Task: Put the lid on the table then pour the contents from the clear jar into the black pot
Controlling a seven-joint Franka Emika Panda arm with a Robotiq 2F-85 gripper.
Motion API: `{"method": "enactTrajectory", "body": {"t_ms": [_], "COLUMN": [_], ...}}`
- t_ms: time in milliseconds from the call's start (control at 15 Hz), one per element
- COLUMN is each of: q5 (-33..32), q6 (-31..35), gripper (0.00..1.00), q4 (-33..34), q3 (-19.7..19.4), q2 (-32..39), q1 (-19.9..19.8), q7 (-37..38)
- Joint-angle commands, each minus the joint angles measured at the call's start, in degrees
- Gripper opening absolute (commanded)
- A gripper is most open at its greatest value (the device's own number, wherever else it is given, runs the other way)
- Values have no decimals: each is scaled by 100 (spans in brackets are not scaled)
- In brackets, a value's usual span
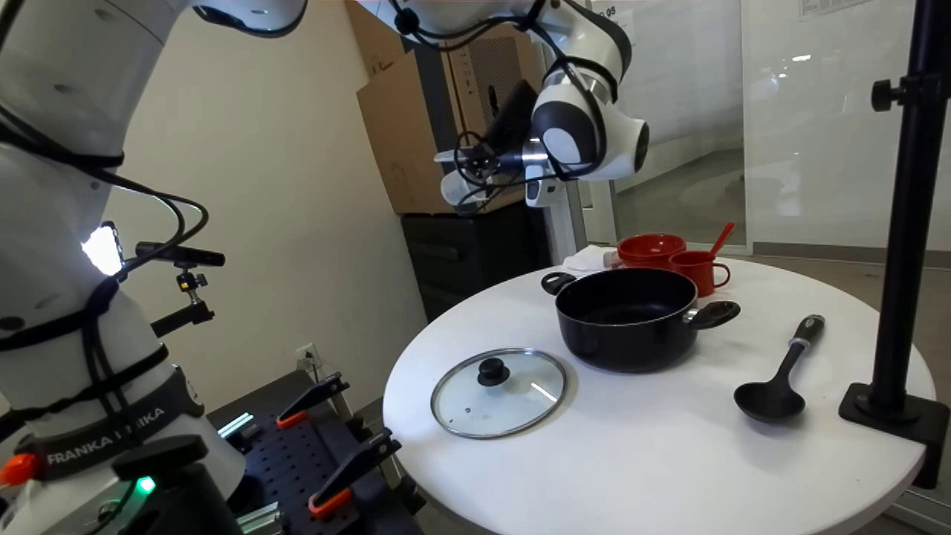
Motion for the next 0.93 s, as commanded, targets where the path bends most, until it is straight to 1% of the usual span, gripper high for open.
{"method": "enactTrajectory", "body": {"t_ms": [0, 400, 667, 867], "q5": [-917, -2543, -3754, -4704], "q6": [416, 867, 1189, 1461], "gripper": [6, 6, 6, 6], "q4": [-194, -291, -265, -114], "q3": [21, 265, 469, 624], "q2": [-362, -661, -549, -292], "q1": [420, 1011, 1272, 1377], "q7": [-64, -70, -155, -142]}}
